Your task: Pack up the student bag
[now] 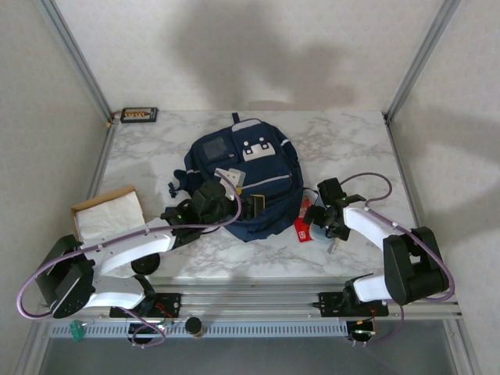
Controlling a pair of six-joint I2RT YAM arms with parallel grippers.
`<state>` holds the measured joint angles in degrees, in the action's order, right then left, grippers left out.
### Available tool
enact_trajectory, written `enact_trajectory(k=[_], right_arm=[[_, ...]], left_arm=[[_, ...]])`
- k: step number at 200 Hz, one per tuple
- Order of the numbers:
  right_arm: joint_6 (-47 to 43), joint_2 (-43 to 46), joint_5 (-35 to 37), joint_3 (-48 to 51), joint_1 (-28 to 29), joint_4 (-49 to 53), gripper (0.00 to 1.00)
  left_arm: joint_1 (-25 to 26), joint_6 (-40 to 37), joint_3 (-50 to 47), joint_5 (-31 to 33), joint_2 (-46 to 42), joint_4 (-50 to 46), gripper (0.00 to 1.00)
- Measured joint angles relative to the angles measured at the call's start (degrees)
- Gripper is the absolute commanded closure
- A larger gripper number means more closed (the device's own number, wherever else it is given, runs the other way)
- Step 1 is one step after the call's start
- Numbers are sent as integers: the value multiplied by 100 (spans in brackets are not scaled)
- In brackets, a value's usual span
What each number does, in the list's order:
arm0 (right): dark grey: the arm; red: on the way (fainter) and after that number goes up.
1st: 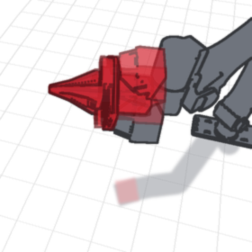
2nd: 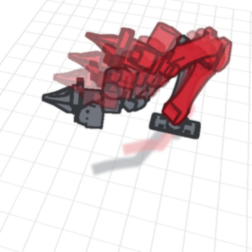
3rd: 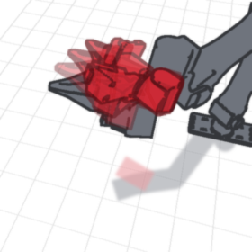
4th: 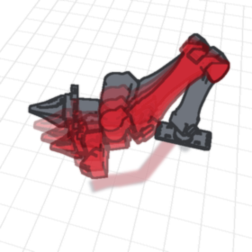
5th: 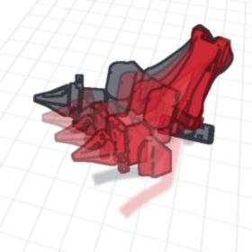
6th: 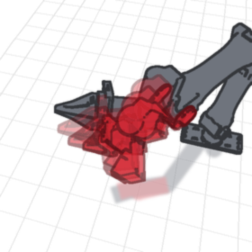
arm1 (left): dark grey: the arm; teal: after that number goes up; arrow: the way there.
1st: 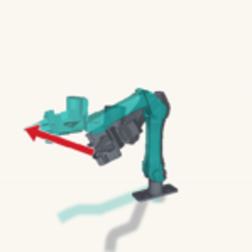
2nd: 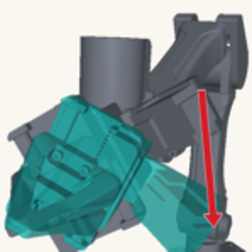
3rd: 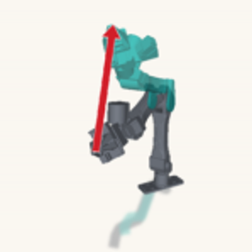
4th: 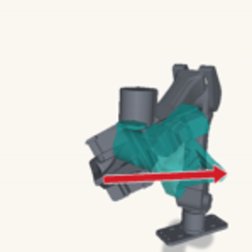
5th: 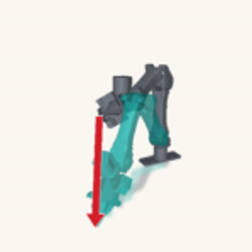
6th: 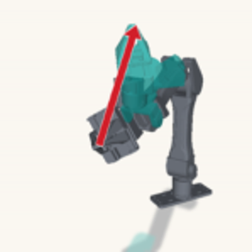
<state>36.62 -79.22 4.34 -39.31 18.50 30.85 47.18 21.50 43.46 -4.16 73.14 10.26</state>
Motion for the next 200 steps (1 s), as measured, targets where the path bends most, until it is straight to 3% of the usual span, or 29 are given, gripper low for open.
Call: enact_trajectory(k=[36, 72, 145, 200], right_arm=[[-24, 214, 55, 0, -111, 0, 16], [-103, 780, 28, -2, -289, 15, 19], [-249, 1574, -284, -538, -402, 411, 18], [-350, 1624, -487, -686, -442, 461, 18]], left_arm=[[-2, -354, 177, 63, 74, -289, 14], [-15, -1185, 962, 129, 522, -949, 16], [-92, -2905, 2258, -166, 1521, -2404, 18], [-105, -3689, 2734, -160, 2297, -3123, 19]])
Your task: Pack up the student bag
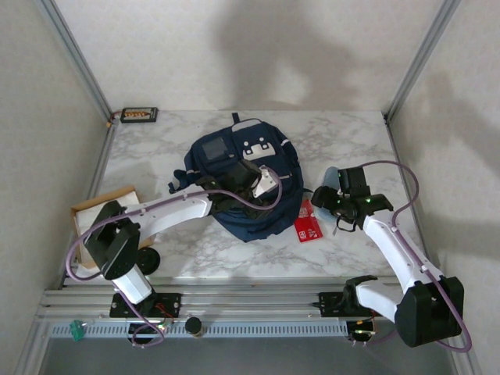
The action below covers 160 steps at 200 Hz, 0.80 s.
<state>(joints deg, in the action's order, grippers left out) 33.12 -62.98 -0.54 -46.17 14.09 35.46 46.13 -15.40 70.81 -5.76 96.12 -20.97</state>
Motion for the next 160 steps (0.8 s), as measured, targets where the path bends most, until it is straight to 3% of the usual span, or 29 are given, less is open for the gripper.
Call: enact_trajectory(k=[25, 101, 118, 141, 160], right_arm=[[-44, -2, -105, 0, -20, 0, 17], [-90, -129, -254, 0, -61, -13, 17], [-98, -146, -269, 0, -63, -22, 17], [-98, -151, -280, 0, -72, -81, 17], [-101, -175, -361, 0, -76, -129, 17]], left_arm=[[-39, -205, 358, -96, 315, -245, 19], [-46, -417, 647, -699, 501, -726, 37], [-26, -402, 667, -811, 501, -785, 45], [7, -435, 673, -859, 503, -850, 48], [7, -481, 732, -852, 546, -957, 57]])
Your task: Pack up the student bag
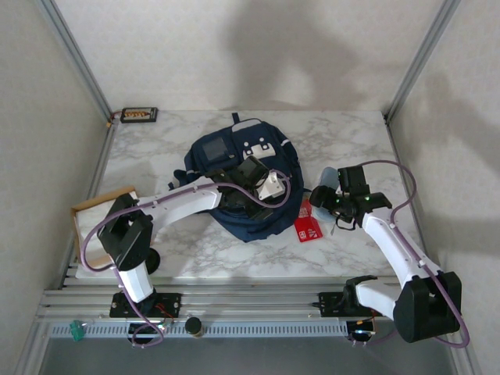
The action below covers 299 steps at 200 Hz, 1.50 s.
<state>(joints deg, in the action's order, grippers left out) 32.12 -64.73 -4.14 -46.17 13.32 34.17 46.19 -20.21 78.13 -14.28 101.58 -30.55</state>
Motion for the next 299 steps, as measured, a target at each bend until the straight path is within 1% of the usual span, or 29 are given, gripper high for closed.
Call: enact_trajectory(k=[6, 24, 46, 75, 117, 144, 191, 211, 244, 277, 299], right_arm=[[0, -9, -17, 0, 0, -11, 17], [0, -22, -50, 0, 0, -48, 18], [2, -26, -66, 0, 0, -52, 18], [0, -26, -66, 0, 0, -50, 18], [-2, -26, -63, -37, 0, 7, 20], [-72, -28, -125, -251, 0, 127, 21], [-280, -24, -262, -841, 101, 553, 22], [-299, -33, -334, -1036, 393, 728, 22], [-212, -328, -417, -1152, 1172, 715, 20], [-22, -1281, -549, -1440, 1738, 420, 18], [79, -2002, -599, -1912, 1853, 144, 9]], left_arm=[[0, -11, 37, 17, 33, -22, 58], [0, -72, 173, 122, 197, -70, 67], [-20, -114, 315, 251, 372, -109, 82], [-26, -186, 450, 284, 389, -157, 100], [-42, -168, 483, 319, 365, -195, 100], [-76, -55, 505, 389, 168, -219, 100], [-142, 487, 824, 1045, -415, -92, 100], [-184, 813, 1130, 1351, -494, 24, 100], [-210, 1434, 1449, 1659, -496, 264, 100], [-210, 1871, 1578, 1738, -494, 284, 100], [-210, 2046, 1580, 1735, -494, 291, 100]])
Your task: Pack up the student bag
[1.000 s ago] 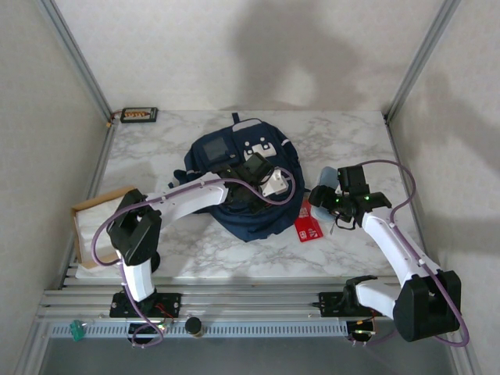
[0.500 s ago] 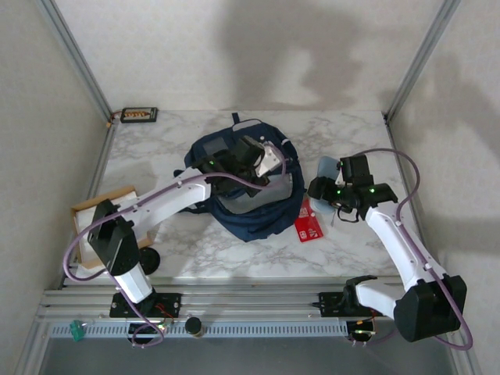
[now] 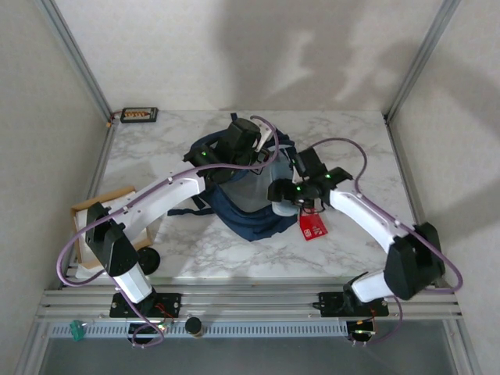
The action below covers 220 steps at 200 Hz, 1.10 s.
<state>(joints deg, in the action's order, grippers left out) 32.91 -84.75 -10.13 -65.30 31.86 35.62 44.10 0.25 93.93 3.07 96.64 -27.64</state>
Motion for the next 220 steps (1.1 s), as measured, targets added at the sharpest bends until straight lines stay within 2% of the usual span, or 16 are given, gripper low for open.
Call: enact_trajectory(k=[13, 34, 59, 77, 99, 117, 137, 159, 185, 199, 211, 220], right_arm=[[79, -422, -9, -367, 7, -203, 1], [149, -876, -120, -723, 7, -699, 1], [223, -918, -356, -728, -24, -953, 3], [251, -750, -505, -455, -125, -1147, 13], [299, -424, -516, 22, -238, -1174, 19], [232, -446, -551, 101, -221, -1169, 29], [225, -614, -664, 103, -164, -1285, 33], [286, -981, -739, 2, -59, -1464, 48], [647, -1270, -815, -15, -4, -1985, 75], [1023, -1314, -813, 44, 9, -2498, 79], [1388, -1370, -791, 131, 20, -2981, 87], [1657, -1434, -734, 212, 37, -3366, 88]], left_arm=[[0, 101, -11, 2, 0, 28, 100], [0, 238, -61, 48, 0, 133, 100], [0, 348, -83, 175, 0, 216, 100], [0, 372, -105, 192, 0, 256, 100], [0, 415, -105, 190, 0, 256, 100], [0, 472, -107, 186, 0, 258, 100], [0, 557, -118, 177, 0, 262, 100], [0, 649, -144, 140, 0, 308, 100], [0, 791, -146, 127, -17, 321, 100], [0, 885, -151, 125, -42, 341, 100], [0, 986, -168, 107, -79, 363, 100], [0, 1058, -186, 79, -105, 372, 100]])
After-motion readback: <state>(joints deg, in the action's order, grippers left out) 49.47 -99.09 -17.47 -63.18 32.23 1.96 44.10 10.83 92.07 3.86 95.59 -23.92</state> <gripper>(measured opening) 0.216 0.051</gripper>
